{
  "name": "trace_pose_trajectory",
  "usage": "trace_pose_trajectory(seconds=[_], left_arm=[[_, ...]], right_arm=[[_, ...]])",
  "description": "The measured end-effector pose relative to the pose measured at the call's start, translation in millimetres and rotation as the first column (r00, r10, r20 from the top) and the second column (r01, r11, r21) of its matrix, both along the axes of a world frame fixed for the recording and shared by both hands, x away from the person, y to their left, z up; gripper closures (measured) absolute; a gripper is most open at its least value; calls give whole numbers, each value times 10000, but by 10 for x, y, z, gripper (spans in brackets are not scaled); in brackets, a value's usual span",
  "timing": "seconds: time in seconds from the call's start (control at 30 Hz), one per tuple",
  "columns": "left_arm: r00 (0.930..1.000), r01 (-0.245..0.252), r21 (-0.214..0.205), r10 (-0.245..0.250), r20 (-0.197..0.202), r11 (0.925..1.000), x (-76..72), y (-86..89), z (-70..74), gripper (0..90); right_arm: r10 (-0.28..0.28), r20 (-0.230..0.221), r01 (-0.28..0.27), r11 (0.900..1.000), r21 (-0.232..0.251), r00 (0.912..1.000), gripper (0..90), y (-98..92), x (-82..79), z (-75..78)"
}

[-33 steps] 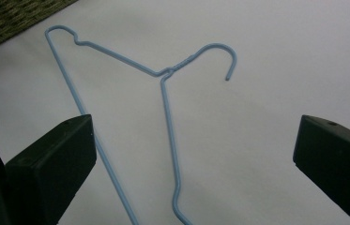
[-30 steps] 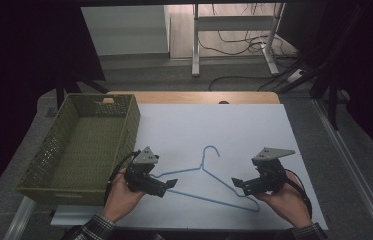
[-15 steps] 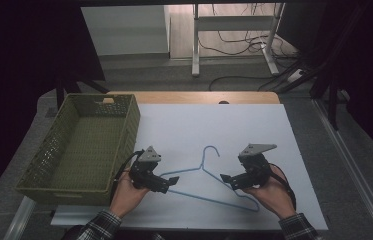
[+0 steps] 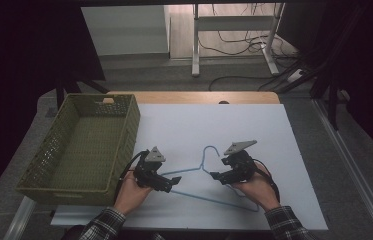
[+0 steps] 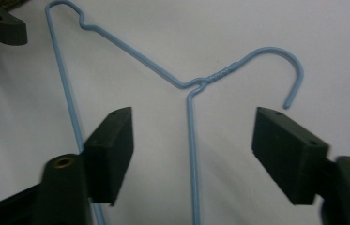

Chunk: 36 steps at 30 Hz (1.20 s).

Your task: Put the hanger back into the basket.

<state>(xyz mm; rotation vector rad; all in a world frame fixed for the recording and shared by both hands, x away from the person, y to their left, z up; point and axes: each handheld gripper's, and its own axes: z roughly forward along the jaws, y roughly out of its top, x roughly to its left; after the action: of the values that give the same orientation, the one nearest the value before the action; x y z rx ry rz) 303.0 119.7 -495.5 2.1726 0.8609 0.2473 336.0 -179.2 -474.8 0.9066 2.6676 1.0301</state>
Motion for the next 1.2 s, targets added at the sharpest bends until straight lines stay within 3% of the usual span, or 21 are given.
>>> trace_pose_trajectory(seconds=[0.17, 0.3, 0.7, 0.97, 1.2], left_arm=[[10000, -57, 45, 57, 34, 10000, 2, -9, -15, 3], [9999, -20, 209, 17, 125, 9998, -2, -26, -21, 4], [10000, -5, 265, 4, 49, 9996, 8, -44, -33, 14], [9999, 69, 222, -67, -105, 9997, 23, -49, -17, 14], [9992, 341, -290, -347, -201, 9990, 139, -124, 91, 13]], right_arm=[[410, -174, -415, 9986, -325, 9990, 596, 74, 38, -115], [529, -199, -541, 9967, -604, 9984, 711, 125, 70, -223], [461, -285, -494, 9905, -1281, 9985, 819, 201, 113, -387], [382, -129, -396, 9893, -1406, 9992, 865, 219, 89, -373], [519, 297, -478, 9908, -1270, 9982, 865, 248, 32, -278]])
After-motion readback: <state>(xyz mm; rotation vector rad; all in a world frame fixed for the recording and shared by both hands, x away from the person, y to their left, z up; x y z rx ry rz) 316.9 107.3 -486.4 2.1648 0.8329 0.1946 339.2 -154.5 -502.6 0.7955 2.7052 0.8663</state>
